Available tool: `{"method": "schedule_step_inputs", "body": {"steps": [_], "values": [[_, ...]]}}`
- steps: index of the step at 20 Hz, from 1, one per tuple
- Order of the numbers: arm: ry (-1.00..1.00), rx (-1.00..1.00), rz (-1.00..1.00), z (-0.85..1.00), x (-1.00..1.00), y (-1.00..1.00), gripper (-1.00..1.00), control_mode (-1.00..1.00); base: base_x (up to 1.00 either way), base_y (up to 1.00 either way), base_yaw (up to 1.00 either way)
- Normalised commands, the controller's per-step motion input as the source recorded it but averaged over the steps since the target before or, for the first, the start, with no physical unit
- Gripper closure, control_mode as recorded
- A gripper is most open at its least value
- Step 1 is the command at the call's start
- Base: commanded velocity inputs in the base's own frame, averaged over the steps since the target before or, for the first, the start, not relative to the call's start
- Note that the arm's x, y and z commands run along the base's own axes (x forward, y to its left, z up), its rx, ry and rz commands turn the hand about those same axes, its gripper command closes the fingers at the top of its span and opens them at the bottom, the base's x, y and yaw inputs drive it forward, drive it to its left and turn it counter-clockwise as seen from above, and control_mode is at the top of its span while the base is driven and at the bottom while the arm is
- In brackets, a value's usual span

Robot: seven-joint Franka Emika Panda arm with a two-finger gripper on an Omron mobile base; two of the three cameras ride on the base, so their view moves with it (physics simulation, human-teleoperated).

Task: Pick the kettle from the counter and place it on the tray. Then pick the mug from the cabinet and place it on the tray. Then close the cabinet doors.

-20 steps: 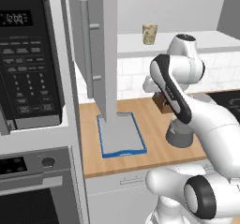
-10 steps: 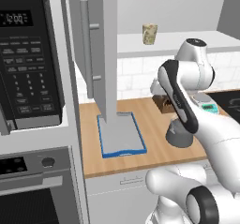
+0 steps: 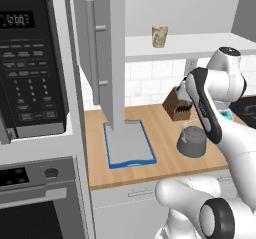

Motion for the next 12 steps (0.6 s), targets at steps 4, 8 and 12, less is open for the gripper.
{"method": "schedule_step_inputs", "body": {"steps": [4, 8, 12], "values": [[0.03, 0.10, -0.36, -0.14, 0.00, -0.41, -1.00, -1.00, 0.00, 0.00, 0.00], [0.06, 0.02, -0.32, -0.26, 0.01, -0.25, -1.00, -1.00, 0.00, 0.00, 0.00], [0.06, 0.00, -0.16, -0.35, 0.20, -0.17, -1.00, -1.00, 0.00, 0.00, 0.00]]}}
